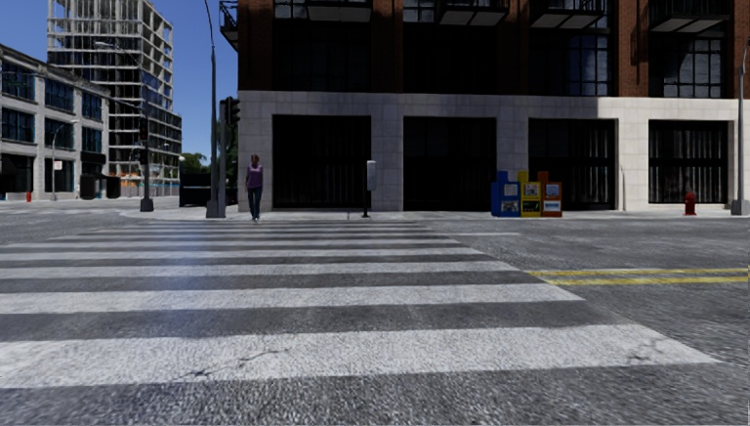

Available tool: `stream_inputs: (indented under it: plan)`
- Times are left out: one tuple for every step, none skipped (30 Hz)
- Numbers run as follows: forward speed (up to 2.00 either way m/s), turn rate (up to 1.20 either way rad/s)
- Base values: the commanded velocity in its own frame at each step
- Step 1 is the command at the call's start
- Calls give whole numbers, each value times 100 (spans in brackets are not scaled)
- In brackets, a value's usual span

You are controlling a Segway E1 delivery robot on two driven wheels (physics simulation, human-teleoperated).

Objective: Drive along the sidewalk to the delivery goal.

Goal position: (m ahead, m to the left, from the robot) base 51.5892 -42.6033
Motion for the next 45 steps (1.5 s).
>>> stream_inputs:
  plan:
    - [200, 0]
    - [200, 0]
    - [200, 0]
    - [200, 0]
    - [200, 0]
    - [200, 0]
    - [200, 0]
    - [200, 0]
    - [200, 0]
    - [200, 6]
    - [200, 13]
    - [200, 17]
    - [200, 17]
    - [200, 18]
    - [200, 18]
    - [200, 19]
    - [200, 19]
    - [200, 19]
    - [200, 19]
    - [200, 19]
    - [200, 19]
    - [200, 19]
    - [200, 19]
    - [200, 19]
    - [200, 19]
    - [200, 19]
    - [200, 19]
    - [200, 19]
    - [200, 19]
    - [200, 19]
    - [200, 19]
    - [200, 20]
    - [200, 21]
    - [200, 24]
    - [200, 24]
    - [200, 25]
    - [200, 26]
    - [200, 26]
    - [200, 26]
    - [200, 26]
    - [200, 26]
    - [200, 26]
    - [200, 27]
    - [200, 27]
    - [200, 27]
